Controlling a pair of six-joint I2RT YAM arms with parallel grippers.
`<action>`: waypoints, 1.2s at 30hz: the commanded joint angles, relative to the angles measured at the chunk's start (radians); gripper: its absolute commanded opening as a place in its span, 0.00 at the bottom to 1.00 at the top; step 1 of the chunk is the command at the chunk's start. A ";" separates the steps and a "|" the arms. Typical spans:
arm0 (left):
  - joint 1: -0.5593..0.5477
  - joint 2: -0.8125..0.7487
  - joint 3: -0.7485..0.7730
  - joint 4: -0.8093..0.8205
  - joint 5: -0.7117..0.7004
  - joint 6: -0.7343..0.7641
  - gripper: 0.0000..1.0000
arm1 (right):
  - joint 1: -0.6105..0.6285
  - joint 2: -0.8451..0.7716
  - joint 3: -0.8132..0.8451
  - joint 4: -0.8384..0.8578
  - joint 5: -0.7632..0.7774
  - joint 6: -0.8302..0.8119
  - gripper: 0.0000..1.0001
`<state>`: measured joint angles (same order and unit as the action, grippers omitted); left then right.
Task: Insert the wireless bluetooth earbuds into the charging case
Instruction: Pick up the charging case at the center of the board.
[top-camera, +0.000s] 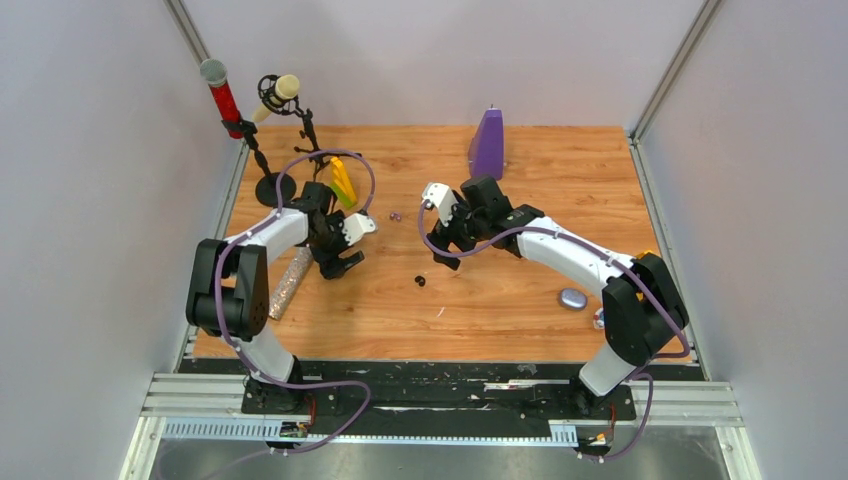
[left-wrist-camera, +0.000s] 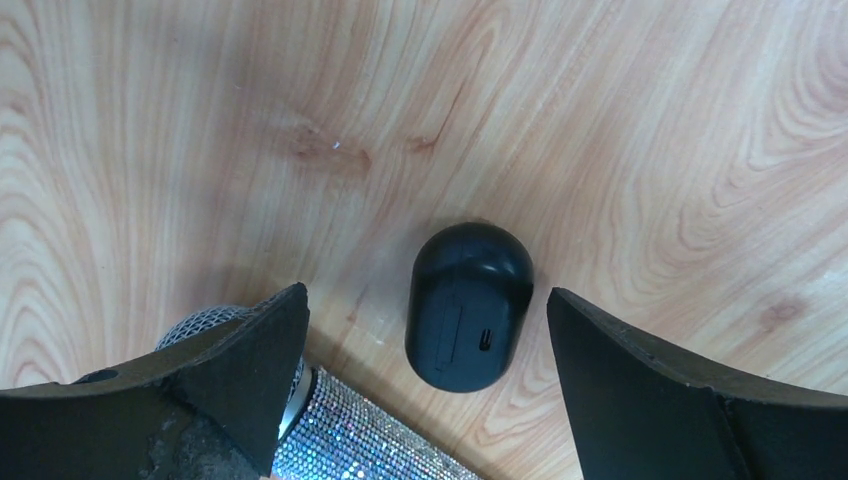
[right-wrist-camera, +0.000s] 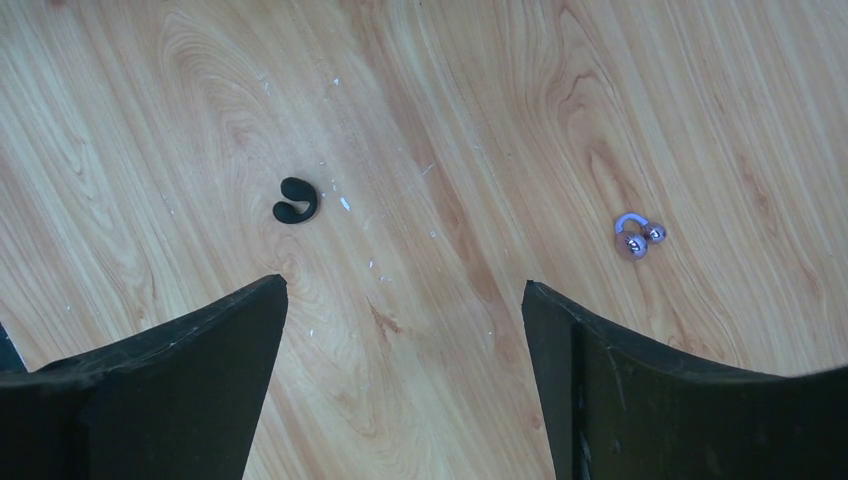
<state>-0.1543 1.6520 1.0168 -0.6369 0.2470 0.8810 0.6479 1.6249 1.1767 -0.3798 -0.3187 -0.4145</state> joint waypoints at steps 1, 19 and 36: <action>0.006 0.046 0.047 0.006 -0.031 0.026 0.95 | -0.006 -0.048 -0.005 0.036 -0.030 -0.005 0.90; 0.006 0.109 0.090 -0.091 0.058 0.029 0.46 | -0.009 -0.060 -0.006 0.035 -0.052 0.001 0.90; -0.074 -0.219 0.133 -0.057 0.170 -0.149 0.39 | -0.214 0.053 0.099 0.036 -0.516 0.489 0.90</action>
<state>-0.1696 1.5513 1.1015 -0.7338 0.3710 0.8196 0.5060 1.6234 1.2034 -0.3824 -0.5987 -0.1795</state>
